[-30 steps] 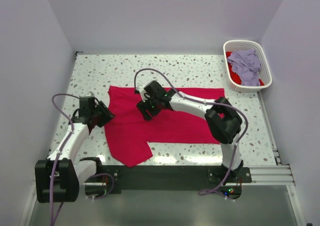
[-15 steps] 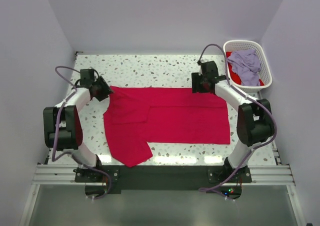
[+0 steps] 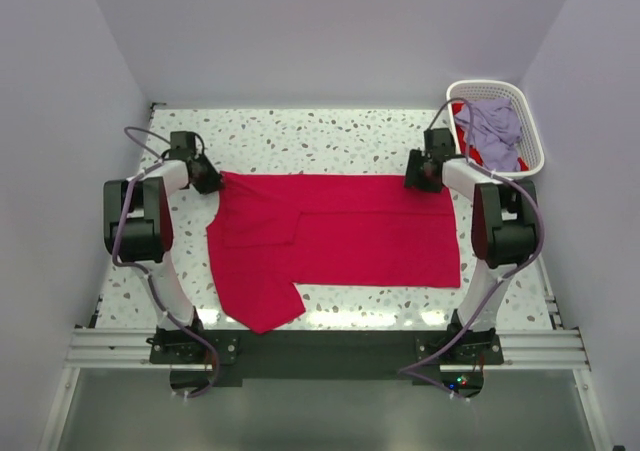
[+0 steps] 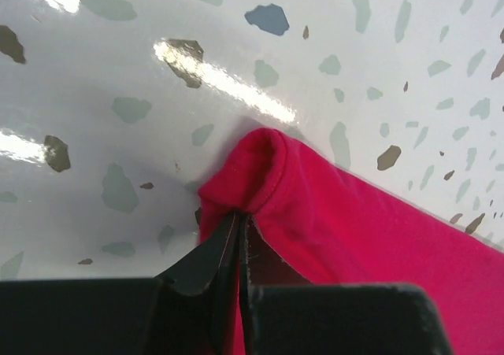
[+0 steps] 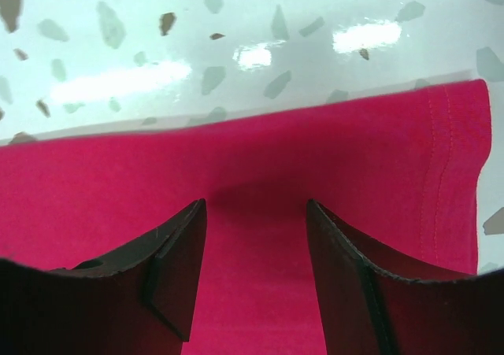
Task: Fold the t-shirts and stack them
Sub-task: Fold the tshirt
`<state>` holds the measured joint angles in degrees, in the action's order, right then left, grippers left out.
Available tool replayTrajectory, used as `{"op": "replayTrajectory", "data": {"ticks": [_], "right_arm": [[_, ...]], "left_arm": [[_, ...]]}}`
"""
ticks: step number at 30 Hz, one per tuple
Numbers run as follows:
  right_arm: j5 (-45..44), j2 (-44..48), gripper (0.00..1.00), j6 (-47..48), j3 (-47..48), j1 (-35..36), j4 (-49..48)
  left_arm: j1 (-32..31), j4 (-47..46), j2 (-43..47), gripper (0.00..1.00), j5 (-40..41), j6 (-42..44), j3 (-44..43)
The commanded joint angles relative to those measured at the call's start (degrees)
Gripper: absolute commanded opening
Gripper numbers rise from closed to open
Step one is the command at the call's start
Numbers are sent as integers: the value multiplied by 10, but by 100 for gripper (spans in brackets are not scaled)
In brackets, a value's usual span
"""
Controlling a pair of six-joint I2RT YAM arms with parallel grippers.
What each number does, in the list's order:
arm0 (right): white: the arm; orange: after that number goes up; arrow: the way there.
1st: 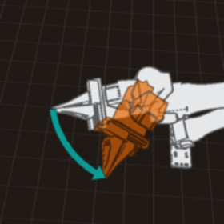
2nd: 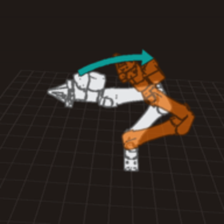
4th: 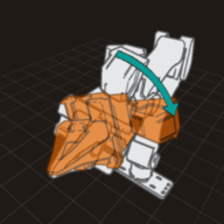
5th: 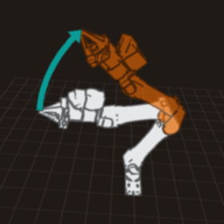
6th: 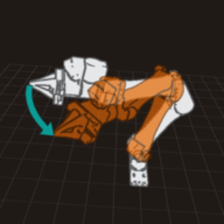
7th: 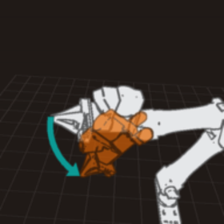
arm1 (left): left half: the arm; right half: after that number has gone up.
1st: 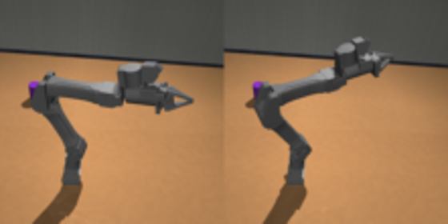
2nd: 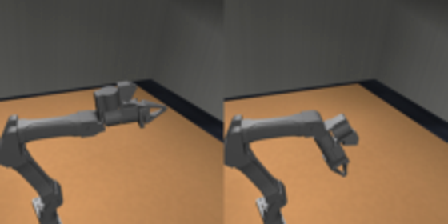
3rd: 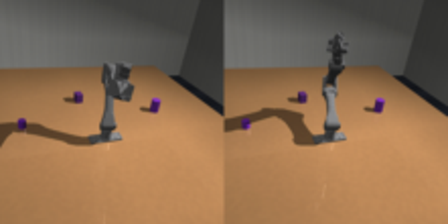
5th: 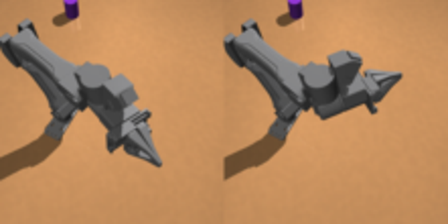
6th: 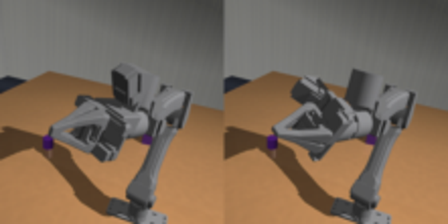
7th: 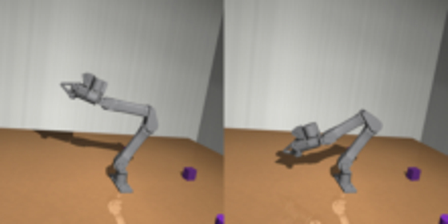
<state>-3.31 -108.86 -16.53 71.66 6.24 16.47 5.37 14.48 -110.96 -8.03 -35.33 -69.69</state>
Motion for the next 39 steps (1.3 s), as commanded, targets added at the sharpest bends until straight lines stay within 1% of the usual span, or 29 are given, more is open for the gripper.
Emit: {"op": "replayTrajectory", "data": {"ticks": [1,8,11,13,16,17,19,20,22,26,31,36,39], "right_arm": [[-5,-14,57,-34,0,-17,-34],[-36,-34,57,-57,18,-43,-10],[-31,-41,58,-55,31,-42,1],[-13,-40,58,-50,36,-43,1],[8,-35,58,-41,38,-42,-2],[10,-35,58,-39,38,-43,-1],[17,-35,58,-36,43,-42,1],[21,-34,59,-35,43,-44,1],[24,-35,58,-34,46,-43,3],[30,-36,59,-33,47,-43,3],[32,-41,59,-34,47,-42,3],[31,-45,59,-34,45,-42,3],[32,-46,59,-33,45,-42,3]], "left_arm": [[18,0,-15,6,35,8,-17],[35,23,-36,2,63,13,-22],[38,28,-44,2,65,12,-28],[38,28,-40,3,53,12,-30],[37,22,-10,14,42,8,-17],[37,17,1,20,39,3,-11],[37,2,37,27,29,-2,7],[37,-2,49,33,23,-4,11],[37,-23,75,39,5,-6,26],[37,-54,85,39,-36,3,37],[38,-87,47,39,-100,7,32],[36,-86,3,36,-110,9,12],[36,-79,-19,30,-105,11,0]]}}
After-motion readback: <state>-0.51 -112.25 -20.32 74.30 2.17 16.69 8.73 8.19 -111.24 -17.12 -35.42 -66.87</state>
